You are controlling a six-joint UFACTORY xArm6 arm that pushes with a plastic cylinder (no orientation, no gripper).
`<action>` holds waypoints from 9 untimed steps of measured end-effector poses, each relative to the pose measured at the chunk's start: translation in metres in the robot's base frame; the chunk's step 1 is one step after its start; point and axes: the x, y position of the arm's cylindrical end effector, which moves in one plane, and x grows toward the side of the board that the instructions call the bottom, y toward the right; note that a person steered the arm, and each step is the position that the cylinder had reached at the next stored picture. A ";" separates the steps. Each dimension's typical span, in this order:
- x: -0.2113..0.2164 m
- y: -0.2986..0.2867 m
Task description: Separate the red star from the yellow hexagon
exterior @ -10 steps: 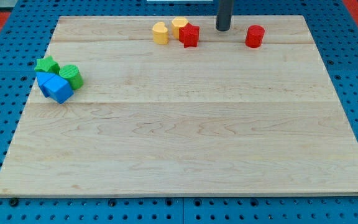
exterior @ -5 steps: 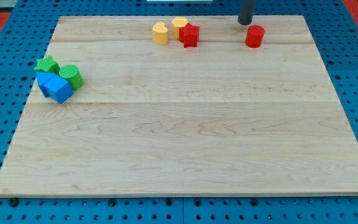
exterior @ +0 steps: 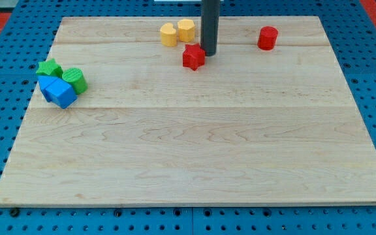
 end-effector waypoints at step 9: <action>0.004 -0.034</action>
